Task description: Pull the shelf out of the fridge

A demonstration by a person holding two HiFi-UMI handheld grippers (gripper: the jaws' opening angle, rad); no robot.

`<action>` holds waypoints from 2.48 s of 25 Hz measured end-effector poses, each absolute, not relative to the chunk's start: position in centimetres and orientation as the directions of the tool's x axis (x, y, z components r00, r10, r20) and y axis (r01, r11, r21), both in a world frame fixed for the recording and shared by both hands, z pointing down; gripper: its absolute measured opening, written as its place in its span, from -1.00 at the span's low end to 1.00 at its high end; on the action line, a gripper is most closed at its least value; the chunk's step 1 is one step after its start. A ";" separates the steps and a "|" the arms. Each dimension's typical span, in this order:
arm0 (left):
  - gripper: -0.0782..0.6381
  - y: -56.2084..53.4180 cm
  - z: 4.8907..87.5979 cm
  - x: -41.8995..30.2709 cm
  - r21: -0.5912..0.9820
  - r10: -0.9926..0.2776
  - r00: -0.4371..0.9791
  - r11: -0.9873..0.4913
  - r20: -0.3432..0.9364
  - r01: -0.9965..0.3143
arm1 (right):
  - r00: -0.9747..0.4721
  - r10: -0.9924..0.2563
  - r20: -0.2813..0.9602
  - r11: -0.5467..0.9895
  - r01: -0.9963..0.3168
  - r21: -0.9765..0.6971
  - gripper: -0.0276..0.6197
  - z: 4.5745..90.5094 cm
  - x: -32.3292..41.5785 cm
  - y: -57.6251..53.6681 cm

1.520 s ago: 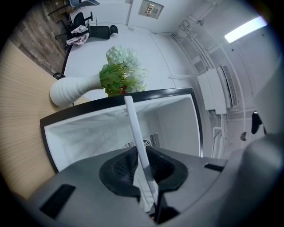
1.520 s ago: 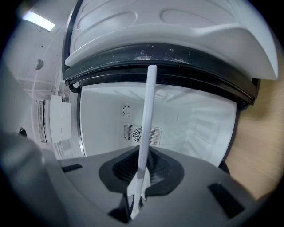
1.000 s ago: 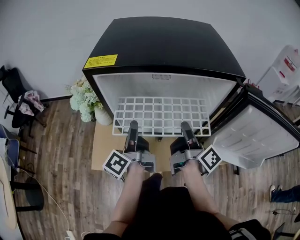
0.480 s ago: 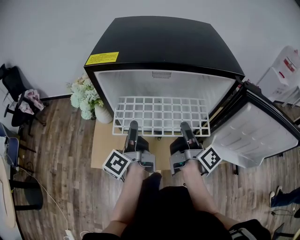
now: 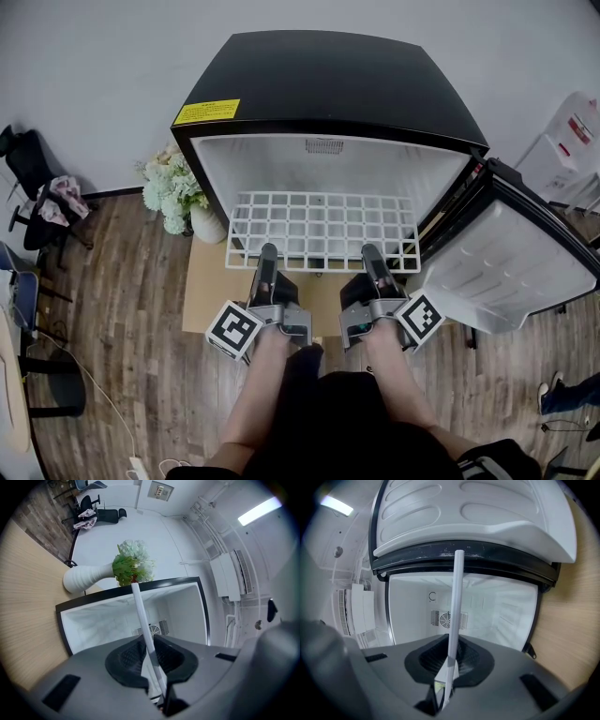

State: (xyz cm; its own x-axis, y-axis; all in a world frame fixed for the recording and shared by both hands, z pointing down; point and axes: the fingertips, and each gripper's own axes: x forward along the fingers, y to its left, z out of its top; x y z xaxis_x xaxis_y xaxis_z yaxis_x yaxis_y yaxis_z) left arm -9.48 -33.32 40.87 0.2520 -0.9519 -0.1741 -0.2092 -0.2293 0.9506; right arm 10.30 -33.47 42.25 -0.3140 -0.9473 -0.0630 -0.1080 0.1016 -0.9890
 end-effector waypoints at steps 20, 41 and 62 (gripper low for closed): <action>-0.66 -32.8 40.9 -9.7 0.950 -0.952 0.246 -0.233 -0.180 -0.207 | -0.322 -0.944 -0.072 0.105 -0.088 -0.991 -0.87 42.3 10.2 -32.9; -0.47 -25.8 42.4 -10.0 0.932 -0.950 0.255 -0.249 -0.181 -0.265 | -0.407 -0.908 -0.094 0.178 -0.173 -0.969 -0.63 42.8 9.0 -26.2; -0.48 -17.7 41.1 -7.4 0.451 -0.887 0.462 -0.410 0.005 -0.793 | -0.381 -0.924 0.026 0.276 -0.712 -0.646 -0.77 41.7 11.2 -18.7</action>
